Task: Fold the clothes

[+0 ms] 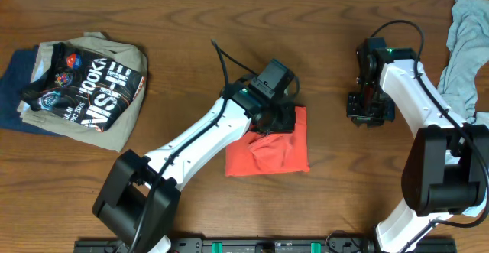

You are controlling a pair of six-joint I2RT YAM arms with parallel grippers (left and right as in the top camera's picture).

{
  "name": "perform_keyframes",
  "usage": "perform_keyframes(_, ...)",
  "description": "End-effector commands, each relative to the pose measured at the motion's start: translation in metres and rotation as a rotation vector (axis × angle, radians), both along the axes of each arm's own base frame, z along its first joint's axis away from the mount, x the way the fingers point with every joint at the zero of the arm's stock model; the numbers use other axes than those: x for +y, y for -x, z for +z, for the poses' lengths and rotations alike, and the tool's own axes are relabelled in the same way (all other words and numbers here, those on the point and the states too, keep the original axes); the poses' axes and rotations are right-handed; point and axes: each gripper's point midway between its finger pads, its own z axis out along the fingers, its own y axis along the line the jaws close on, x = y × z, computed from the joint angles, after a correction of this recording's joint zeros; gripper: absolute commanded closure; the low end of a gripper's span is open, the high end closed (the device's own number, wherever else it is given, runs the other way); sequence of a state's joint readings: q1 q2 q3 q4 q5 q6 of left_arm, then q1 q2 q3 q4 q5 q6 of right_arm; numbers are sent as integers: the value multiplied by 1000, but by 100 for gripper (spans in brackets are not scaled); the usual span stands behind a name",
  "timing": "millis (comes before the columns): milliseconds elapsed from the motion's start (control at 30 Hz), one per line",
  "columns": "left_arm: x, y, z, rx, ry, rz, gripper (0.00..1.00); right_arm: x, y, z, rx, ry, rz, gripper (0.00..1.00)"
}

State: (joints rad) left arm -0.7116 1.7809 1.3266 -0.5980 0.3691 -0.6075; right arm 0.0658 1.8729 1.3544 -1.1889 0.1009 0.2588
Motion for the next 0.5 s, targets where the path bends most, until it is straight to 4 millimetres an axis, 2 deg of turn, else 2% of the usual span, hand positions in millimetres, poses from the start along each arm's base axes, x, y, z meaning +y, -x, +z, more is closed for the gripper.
perform_keyframes(0,-15,0,7,-4,48,-12,33,-1,-2,2,-6,-7,6,77)
perform_keyframes(100,-26,-1,20,-27,137,-84,33,-1,-2,2,-6,-9,5,77)
perform_keyframes(167,-20,-8,28,-51,158,-107,33,2,-1,2,-5,-28,9,77)
perform_keyframes(333,39,-30,35,-41,104,-23,32,24,-1,1,2,-168,119,78)
perform_keyframes(467,95,-43,26,18,44,71,31,61,-4,7,-28,-397,222,78)
